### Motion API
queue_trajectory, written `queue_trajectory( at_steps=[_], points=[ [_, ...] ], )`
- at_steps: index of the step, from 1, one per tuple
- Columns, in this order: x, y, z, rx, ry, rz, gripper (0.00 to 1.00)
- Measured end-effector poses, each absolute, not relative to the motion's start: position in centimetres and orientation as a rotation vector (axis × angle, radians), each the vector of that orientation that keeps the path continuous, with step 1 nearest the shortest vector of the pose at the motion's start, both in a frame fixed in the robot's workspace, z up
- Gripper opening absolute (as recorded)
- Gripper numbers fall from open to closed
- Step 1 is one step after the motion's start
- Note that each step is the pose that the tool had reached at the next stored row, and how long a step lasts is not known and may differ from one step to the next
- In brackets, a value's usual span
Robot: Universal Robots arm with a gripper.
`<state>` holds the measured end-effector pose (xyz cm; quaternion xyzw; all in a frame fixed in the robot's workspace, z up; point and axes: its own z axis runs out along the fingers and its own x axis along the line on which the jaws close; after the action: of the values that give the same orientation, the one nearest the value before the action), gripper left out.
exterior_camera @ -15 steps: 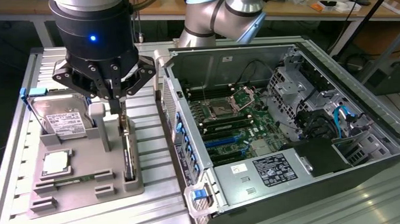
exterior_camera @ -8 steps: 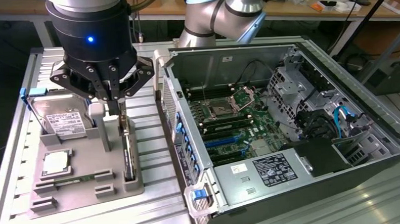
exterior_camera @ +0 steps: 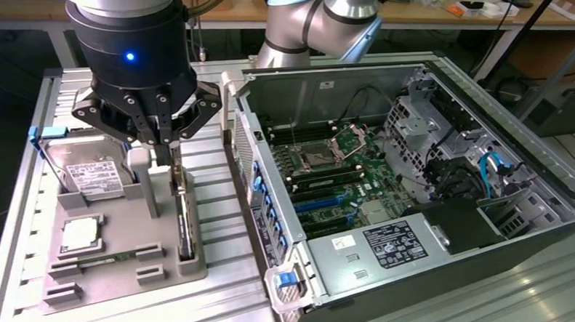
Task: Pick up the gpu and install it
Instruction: 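Pick up the gpu and move the gpu toward the slot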
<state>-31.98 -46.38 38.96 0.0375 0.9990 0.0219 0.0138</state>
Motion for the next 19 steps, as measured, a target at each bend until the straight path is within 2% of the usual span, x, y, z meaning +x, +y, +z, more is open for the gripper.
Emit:
queue_trajectory(
  at_steps=[19],
  points=[
    [-32.0, -46.4, 37.1, 0.117, 3.109, 0.066, 0.11]
  ],
)
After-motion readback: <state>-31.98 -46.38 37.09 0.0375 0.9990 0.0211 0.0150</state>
